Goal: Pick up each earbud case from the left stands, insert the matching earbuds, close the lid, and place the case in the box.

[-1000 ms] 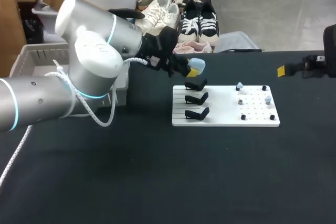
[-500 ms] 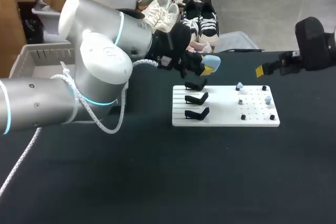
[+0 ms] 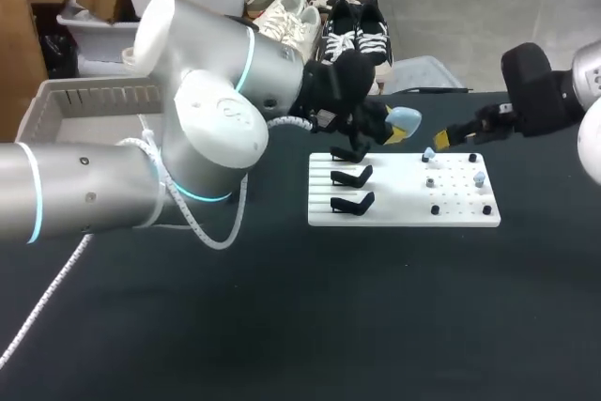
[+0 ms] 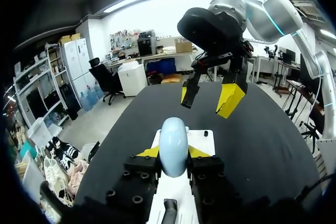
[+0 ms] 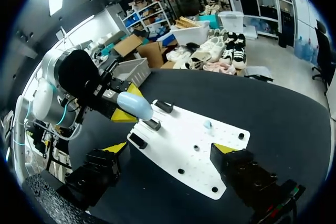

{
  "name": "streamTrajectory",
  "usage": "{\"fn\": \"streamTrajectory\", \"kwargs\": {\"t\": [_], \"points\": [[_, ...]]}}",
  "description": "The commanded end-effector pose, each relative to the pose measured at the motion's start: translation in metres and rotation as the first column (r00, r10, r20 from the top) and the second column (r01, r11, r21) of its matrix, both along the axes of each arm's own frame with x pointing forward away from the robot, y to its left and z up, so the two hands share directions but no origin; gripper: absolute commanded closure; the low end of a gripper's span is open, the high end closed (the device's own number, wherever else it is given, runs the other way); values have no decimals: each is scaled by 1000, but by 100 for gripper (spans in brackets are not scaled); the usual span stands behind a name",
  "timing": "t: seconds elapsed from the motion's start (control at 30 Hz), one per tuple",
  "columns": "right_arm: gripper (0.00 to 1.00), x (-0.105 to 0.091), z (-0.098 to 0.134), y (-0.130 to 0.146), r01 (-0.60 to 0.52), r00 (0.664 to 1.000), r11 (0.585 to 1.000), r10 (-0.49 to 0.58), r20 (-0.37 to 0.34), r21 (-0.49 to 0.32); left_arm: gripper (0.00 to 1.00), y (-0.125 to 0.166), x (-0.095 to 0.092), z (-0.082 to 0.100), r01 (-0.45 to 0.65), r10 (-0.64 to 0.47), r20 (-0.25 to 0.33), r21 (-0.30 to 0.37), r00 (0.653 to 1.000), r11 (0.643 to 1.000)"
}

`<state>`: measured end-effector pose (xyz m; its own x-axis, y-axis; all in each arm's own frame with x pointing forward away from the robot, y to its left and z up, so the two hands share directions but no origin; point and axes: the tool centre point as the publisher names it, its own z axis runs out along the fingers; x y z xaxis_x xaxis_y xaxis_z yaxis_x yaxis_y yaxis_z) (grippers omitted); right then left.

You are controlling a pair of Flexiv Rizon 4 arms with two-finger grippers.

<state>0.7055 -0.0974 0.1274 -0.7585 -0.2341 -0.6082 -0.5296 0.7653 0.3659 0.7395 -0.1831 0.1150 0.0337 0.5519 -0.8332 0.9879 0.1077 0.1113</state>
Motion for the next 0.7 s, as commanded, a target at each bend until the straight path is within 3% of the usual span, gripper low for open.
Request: {"fn": "streamTrajectory", "kwargs": {"t": [0.03,0.7], "points": [[0,9,-2,2,-35,999,999,35,-10,35,100,-9,0,1,5,-5,0,14,1000,1000],[0,22,-8,-6,-48,999,997,47,12,62,100,-21,-19,-4,45,-45,-29,17,999,999]]}}
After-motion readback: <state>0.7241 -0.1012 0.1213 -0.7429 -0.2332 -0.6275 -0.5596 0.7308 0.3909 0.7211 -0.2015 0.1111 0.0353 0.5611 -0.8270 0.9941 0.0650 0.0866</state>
